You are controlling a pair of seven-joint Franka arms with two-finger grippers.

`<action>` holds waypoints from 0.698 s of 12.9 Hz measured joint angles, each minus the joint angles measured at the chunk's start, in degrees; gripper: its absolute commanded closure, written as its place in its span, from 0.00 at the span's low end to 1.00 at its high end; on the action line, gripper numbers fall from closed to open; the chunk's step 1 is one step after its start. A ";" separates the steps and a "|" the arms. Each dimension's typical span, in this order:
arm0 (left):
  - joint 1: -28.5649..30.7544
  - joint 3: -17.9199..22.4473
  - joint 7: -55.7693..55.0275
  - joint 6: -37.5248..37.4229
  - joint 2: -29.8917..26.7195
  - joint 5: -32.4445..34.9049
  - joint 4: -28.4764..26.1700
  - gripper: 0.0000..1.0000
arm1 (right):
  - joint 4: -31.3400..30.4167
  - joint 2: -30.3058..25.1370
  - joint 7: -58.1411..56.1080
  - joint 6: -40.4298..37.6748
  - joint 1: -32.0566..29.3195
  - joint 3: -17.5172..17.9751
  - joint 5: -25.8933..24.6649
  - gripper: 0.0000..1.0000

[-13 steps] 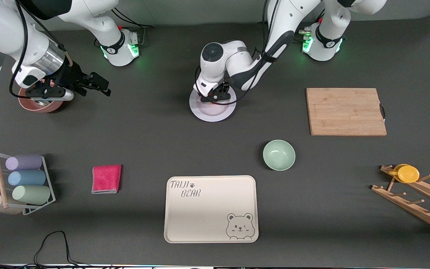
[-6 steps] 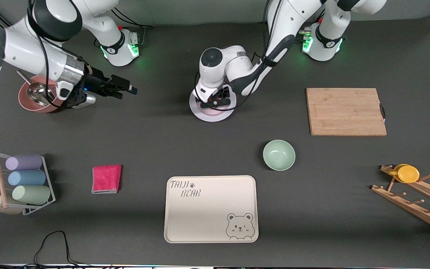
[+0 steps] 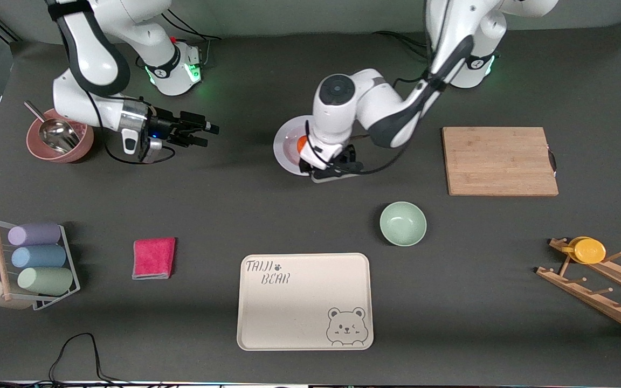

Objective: Place orange and plate with both arms
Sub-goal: 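Release the orange on the plate while the right gripper grasps the plate rim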

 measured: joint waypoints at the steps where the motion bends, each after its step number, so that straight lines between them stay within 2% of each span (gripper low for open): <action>1: 2.59 0.06 3.19 -3.16 -1.64 -1.24 1.28 0.00 | -0.75 2.95 -6.59 -0.06 0.05 0.02 5.13 0.00; 5: 14.48 0.53 17.34 -21.63 -6.87 -2.88 9.80 0.00 | -1.22 15.16 -25.73 -3.42 1.38 0.29 20.61 0.00; 7: 21.35 0.65 24.64 -25.24 -8.49 -3.05 11.35 0.00 | -1.12 19.97 -31.92 -5.43 2.54 0.67 26.92 0.00; 9: 28.40 0.69 33.65 -27.67 -9.81 -3.34 11.56 0.00 | -0.84 24.48 -36.63 -7.71 3.51 2.57 33.66 0.00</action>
